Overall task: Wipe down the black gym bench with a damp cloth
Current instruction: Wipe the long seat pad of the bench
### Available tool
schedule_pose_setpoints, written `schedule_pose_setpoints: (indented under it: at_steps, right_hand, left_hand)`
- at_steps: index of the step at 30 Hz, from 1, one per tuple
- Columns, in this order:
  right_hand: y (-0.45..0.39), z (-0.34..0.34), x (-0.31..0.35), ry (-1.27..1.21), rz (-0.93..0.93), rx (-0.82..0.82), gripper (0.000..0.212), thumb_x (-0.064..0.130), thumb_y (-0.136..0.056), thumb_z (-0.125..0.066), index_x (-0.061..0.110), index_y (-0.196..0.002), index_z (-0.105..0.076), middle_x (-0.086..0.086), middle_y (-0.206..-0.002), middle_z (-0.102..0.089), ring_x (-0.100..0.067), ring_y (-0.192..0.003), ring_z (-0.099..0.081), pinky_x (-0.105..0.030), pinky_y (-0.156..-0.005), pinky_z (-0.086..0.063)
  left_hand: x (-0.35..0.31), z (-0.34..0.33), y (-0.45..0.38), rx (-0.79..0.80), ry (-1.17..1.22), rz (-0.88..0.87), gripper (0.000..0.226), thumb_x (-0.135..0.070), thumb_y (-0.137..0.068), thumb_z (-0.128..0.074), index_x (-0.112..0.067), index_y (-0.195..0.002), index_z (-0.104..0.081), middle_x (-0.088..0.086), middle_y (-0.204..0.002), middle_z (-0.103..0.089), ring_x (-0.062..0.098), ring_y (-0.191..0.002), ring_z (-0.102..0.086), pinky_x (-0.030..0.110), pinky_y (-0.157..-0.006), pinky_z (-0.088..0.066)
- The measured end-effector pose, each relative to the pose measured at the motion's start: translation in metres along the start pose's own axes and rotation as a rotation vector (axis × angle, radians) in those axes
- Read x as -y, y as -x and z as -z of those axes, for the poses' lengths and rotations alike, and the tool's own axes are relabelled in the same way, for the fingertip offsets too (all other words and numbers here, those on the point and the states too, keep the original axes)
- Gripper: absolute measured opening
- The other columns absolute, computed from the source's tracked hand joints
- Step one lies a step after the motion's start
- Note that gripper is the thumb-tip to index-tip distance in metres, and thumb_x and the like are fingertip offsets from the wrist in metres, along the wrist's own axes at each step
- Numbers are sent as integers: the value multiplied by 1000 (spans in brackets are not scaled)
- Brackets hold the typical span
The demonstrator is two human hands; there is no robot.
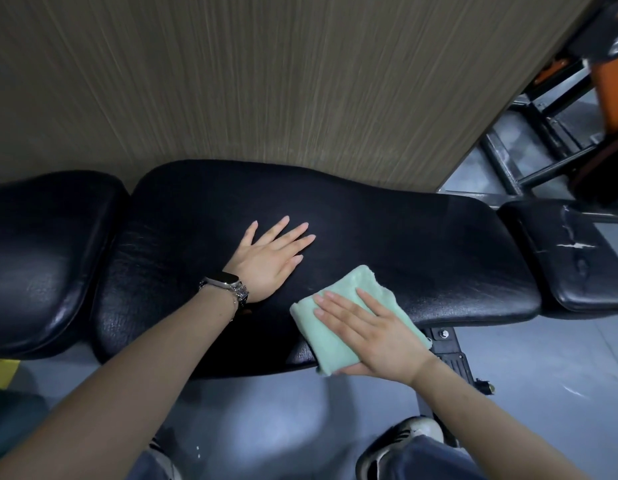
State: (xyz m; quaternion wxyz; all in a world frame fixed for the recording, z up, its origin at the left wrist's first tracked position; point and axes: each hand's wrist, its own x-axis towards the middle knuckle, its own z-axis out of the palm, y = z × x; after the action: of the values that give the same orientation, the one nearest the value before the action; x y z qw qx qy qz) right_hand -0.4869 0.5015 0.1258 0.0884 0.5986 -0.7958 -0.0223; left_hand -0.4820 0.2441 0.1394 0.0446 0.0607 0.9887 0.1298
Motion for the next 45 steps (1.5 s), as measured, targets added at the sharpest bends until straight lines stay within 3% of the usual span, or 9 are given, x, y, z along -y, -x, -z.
schedule_pose_setpoints:
  at_steps: [5, 12, 20, 29, 33, 39, 45]
  right_hand:
    - [18, 4, -26, 7, -25, 43, 86, 70, -87, -38, 9, -147, -29, -6, -154, -30, -20, -144, -26, -48, -110, -27]
    - [13, 1, -15, 73, -36, 29, 93, 70, -80, -46, 8, -146, -30, -7, -155, -28, -20, -144, -22, -49, -110, -25]
    - [-17, -5, 21, 10, 35, -46, 87, 69, -86, -45, 9, -147, -29, -6, -154, -31, -20, -146, -19, -47, -113, -26]
    - [16, -5, -27, -19, 62, -21, 77, 64, -93, -30, 8, -146, -33, -8, -154, -30, -20, -145, -22, -46, -114, -25]
    - [38, -3, -58, 9, 40, 35, 79, 65, -93, -22, 7, -147, -28, -8, -155, -28, -21, -145, -23, -46, -113, -24]
    - [52, -2, -75, 63, -10, 40, 86, 67, -87, -40, 8, -148, -26, -8, -155, -28, -22, -144, -24, -47, -112, -24]
    - [36, -5, -54, 35, 15, 44, 86, 66, -87, -33, 6, -147, -26, -9, -155, -29, -23, -145, -22, -50, -111, -27]
  left_hand:
    - [1, -3, -1, -21, 9, -3, 67, -52, -85, 9, -42, -147, -14, -30, -147, 8, 3, -143, 9, 48, -114, 3]
    - [-1, -5, -1, -43, 2, 7, 65, -49, -86, 6, -42, -147, -17, -27, -151, 0, 5, -143, 5, 49, -114, 0]
    - [0, -8, -3, -70, -10, -7, 60, -47, -89, -1, -42, -146, -21, -28, -150, -2, 5, -143, 1, 50, -113, -3]
    - [1, -10, -5, -81, -56, -5, 56, -45, -92, -7, -41, -145, -24, -25, -153, -11, 5, -143, -5, 54, -111, -13]
    - [1, -12, -5, -82, -32, 0, 56, -47, -93, -5, -42, -146, -21, -27, -152, -5, 4, -143, 2, 51, -113, -7]
    - [1, -11, -5, -73, -25, 5, 56, -47, -92, -3, -43, -146, -18, -28, -152, -3, 3, -143, 6, 50, -113, -3]
    - [0, -12, -5, -88, -27, 11, 56, -45, -92, -5, -43, -145, -21, -28, -151, -6, 4, -143, 1, 52, -113, -7]
